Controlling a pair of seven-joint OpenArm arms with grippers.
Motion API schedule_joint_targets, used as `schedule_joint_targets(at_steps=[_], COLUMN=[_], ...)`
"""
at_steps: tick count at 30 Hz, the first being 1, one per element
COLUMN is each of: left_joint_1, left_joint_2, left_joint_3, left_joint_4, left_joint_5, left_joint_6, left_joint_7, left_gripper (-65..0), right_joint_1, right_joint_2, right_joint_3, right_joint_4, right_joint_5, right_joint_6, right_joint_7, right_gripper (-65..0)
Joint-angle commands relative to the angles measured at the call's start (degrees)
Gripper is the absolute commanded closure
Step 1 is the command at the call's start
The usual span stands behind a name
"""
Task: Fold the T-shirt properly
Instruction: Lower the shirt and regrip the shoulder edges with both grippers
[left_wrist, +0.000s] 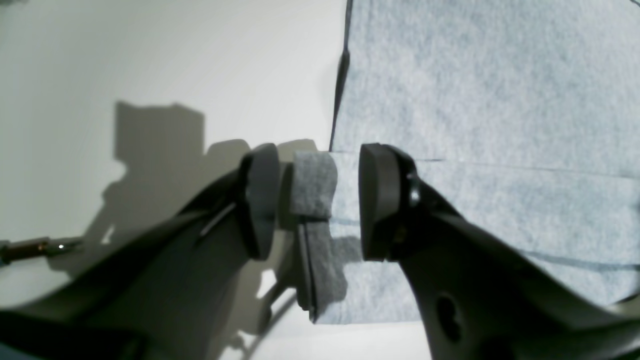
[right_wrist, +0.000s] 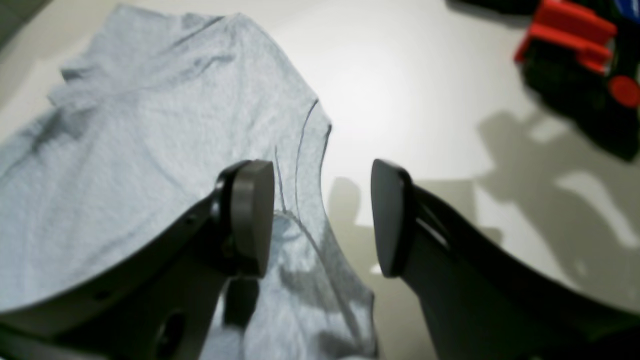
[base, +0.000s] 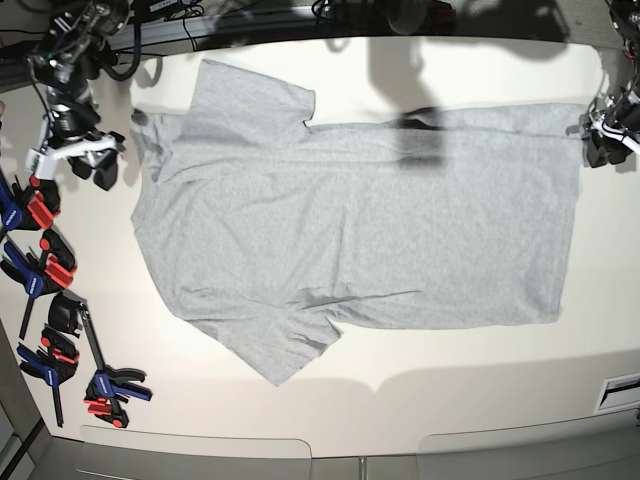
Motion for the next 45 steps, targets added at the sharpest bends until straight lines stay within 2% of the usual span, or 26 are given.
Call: schedule_joint_targets(at_steps=[1,6,9,11,15,19,21,28,30,33,37,41,45], left_joint_1=[-0.20,-0.17,-0.17,-0.20,-0.17,-0.17,-0.17,-0.17,-0.15,-0.17,-0.17,-0.15,-0.15], left_joint_2=[-1.25,-1.11,-0.42,0.68,2.12,2.60,2.69,2.71,2.71,2.71,2.71,2.71,2.71], left_joint_3=[-0.48,-0.48,-0.48,-0.48,-0.46,-0.46,-0.42,-0.42,-0.42,-0.42,-0.42,-0.42,-0.42], left_joint_4=[1.49,3.65,6.54,9.03,12.13,12.37,12.37,12.37,12.35,12.35,12.35,12.35,12.35], left_joint_5=[-0.81,-1.64,-2.08,-2.10,-2.10,-2.10,-2.10,-2.10,-2.10,-2.08,-2.10,-2.08,-2.08], left_joint_6=[-0.20,-0.39,-0.87,-0.90,-0.94,-1.07,-1.05,-1.05,-1.07,-1.05,-1.07,-1.07,-1.07], left_joint_7=[-0.72,-0.02,0.42,1.07,1.64,1.66,2.08,2.73,2.73,2.78,2.93,3.02,3.17], left_gripper=[-24.7,-24.7,-24.7,-24.7,-24.7,-24.7,-24.7,-24.7,-24.7,-24.7,-24.7,-24.7,-24.7], right_joint_1=[-0.70,-8.66,-14.03,-16.81,-21.20,-23.65,-23.61,-23.52,-23.30,-22.47,-21.86,-21.86,-21.51], right_joint_2=[0.79,-0.33,-3.39,-5.99,-10.64,-13.22,-14.01,-15.21,-15.19,-15.21,-15.23,-15.21,-15.23], right_joint_3=[1.53,4.13,4.13,4.11,3.28,1.14,0.17,-5.68,-8.04,-12.15,-18.12,-20.68,-21.07], right_joint_4=[1.64,1.79,1.79,1.77,1.77,1.77,1.77,1.75,1.75,1.75,1.60,1.60,1.60], right_joint_5=[2.97,14.99,21.62,24.06,26.12,25.24,23.21,10.25,7.82,5.44,-1.16,-2.64,-2.40], right_joint_6=[1.33,7.74,12.35,14.14,15.41,15.41,14.38,4.76,3.37,1.20,-4.72,-6.03,-4.66], right_joint_7=[-0.28,-4.11,-5.66,-6.14,-6.12,-5.86,-5.35,3.45,5.81,6.54,6.78,8.55,8.55], right_gripper=[-29.1,-29.0,-29.1,-29.1,-29.0,-29.0,-29.0,-29.0,-29.0,-29.0,-29.0,-29.0,-26.7])
